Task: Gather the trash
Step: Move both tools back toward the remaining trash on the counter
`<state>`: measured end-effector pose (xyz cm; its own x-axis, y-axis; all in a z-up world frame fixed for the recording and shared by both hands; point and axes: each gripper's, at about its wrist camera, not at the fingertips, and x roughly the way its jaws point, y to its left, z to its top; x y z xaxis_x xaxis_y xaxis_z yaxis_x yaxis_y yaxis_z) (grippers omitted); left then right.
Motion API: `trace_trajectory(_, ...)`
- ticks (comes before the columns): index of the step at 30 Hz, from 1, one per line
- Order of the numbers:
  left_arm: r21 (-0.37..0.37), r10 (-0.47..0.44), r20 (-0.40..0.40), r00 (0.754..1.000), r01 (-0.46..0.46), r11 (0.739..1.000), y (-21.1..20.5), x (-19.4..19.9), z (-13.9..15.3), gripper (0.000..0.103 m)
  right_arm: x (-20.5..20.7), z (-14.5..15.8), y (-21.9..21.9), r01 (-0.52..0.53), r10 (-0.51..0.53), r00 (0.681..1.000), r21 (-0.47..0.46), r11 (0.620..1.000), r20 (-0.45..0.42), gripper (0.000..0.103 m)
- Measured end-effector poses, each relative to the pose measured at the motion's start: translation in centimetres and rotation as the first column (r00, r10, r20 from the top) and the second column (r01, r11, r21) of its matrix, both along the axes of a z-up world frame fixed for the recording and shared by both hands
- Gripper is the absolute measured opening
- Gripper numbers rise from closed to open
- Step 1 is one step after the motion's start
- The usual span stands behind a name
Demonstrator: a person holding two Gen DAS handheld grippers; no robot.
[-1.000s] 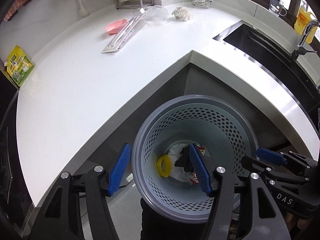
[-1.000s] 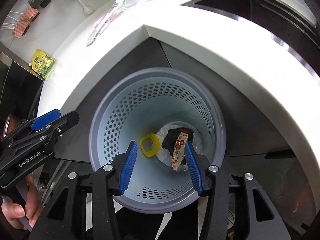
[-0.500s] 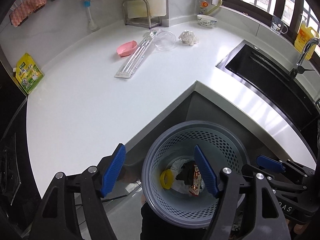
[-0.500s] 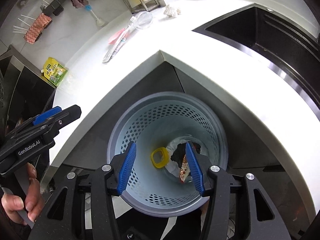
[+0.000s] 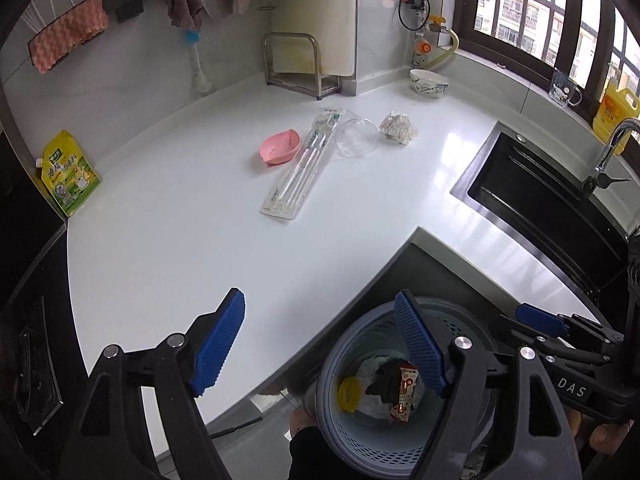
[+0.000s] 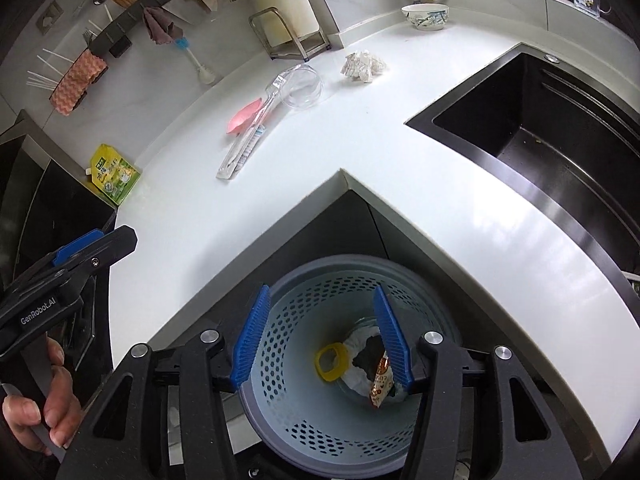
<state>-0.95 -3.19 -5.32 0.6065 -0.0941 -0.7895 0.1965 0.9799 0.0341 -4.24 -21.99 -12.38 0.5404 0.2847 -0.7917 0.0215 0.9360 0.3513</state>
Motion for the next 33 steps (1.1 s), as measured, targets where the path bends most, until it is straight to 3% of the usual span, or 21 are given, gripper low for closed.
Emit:
trace_trajectory(16, -0.017, -0.006, 0.05, 0.999, 0.006, 1.0, 4.2, 9.9, 2.0, 0.08, 9.7, 2.1, 2.3, 0.065, -0.064, 0.997, -0.024, 0.998, 0.054, 0.055)
trace_trajectory(25, -0.01, -0.029, 0.029, 0.999, 0.03, 1.0, 5.5, 17.1, 0.1, 0.081, 14.4, 1.2, 2.2, 0.146, -0.144, 0.989, -0.034, 0.989, 0.041, 0.055)
trace_trajectory(33, -0.003, -0.074, -0.025, 0.997, 0.074, 0.997, 5.0, 23.6, -3.4, 0.081, 17.2, 0.1, 1.4, 0.219, -0.219, 0.976, -0.046, 0.975, 0.009, 0.055)
